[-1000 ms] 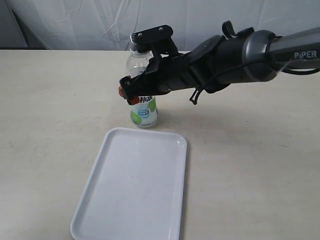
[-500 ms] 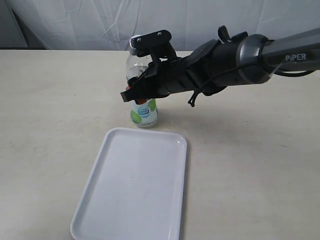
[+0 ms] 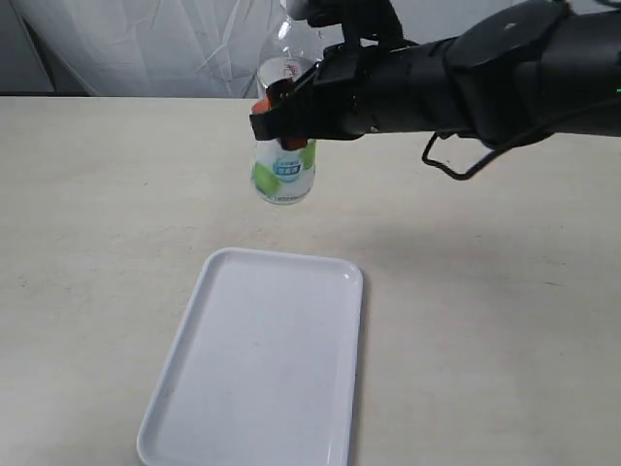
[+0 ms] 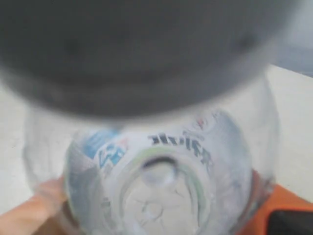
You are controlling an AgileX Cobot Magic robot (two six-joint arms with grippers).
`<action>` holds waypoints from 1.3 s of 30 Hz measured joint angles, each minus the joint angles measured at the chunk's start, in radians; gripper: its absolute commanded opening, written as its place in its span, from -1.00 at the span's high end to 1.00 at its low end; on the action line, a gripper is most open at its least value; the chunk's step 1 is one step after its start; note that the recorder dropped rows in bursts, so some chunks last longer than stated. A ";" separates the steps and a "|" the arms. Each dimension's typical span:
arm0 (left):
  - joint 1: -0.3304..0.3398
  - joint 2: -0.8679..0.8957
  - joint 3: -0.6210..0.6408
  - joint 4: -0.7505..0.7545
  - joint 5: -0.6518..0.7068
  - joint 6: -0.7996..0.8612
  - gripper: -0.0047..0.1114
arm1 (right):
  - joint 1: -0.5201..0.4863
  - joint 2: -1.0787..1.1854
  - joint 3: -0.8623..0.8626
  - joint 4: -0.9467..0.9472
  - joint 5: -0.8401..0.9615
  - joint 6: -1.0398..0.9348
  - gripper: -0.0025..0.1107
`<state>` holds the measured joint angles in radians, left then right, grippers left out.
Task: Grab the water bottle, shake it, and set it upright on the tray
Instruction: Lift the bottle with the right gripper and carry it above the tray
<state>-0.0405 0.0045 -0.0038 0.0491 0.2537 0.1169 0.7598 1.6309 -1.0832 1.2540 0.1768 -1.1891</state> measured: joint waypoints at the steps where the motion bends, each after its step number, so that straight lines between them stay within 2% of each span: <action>1: 0.000 0.000 0.000 0.000 0.000 0.000 0.91 | -0.002 -0.025 0.010 -0.019 0.054 0.000 0.97; 2: 0.000 0.000 0.000 0.000 0.000 0.000 0.91 | -0.002 -0.064 0.020 -0.094 0.146 0.031 0.97; 3: 0.000 0.000 0.000 0.000 0.000 0.000 0.91 | 0.003 -0.081 0.035 -0.156 0.165 0.093 0.97; 6: 0.000 0.000 0.000 0.000 0.000 0.000 0.91 | -0.015 -0.107 0.107 -0.506 -0.003 0.631 0.97; 7: 0.000 0.000 0.000 0.000 0.000 0.000 0.91 | -0.017 -0.107 0.109 -0.551 -0.006 0.667 0.97; 10: 0.000 0.000 0.000 0.000 0.000 0.000 0.91 | 0.015 -0.115 0.097 -0.750 0.152 0.694 0.97; 13: 0.000 0.000 0.000 0.000 0.000 0.000 0.91 | -0.041 -0.116 0.124 -1.027 0.089 1.164 0.97; 14: 0.000 0.000 0.000 0.000 0.000 0.000 0.91 | -0.040 -0.116 0.124 -1.070 0.084 1.178 0.97; 17: 0.000 0.000 0.000 0.000 0.000 0.000 0.91 | 0.027 -0.139 0.123 -1.093 0.135 1.038 0.97; 19: 0.000 0.000 0.000 0.000 0.000 0.000 0.91 | 0.019 -0.150 0.132 -1.118 0.134 1.089 0.97; 21: 0.000 0.000 0.000 0.000 0.000 0.000 0.91 | -0.024 -0.152 0.134 -1.158 0.114 1.253 0.97; 23: 0.000 0.000 0.000 0.000 0.000 0.000 0.91 | -0.042 -0.155 0.134 -1.195 0.104 1.312 0.97; 29: 0.000 0.000 0.000 0.000 0.000 0.000 0.91 | 0.050 -0.255 0.134 -1.177 0.178 1.210 0.97; 34: 0.000 0.000 0.000 0.000 0.000 0.000 0.91 | 0.076 -0.343 0.154 -1.150 0.142 1.206 0.97; 39: 0.000 0.000 0.000 0.000 0.000 0.000 0.91 | 0.075 -0.266 0.233 -1.147 0.309 1.203 0.97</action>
<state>-0.0405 0.0045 -0.0038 0.0491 0.2537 0.1169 0.8350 1.3653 -0.8507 0.1066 0.4854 0.0142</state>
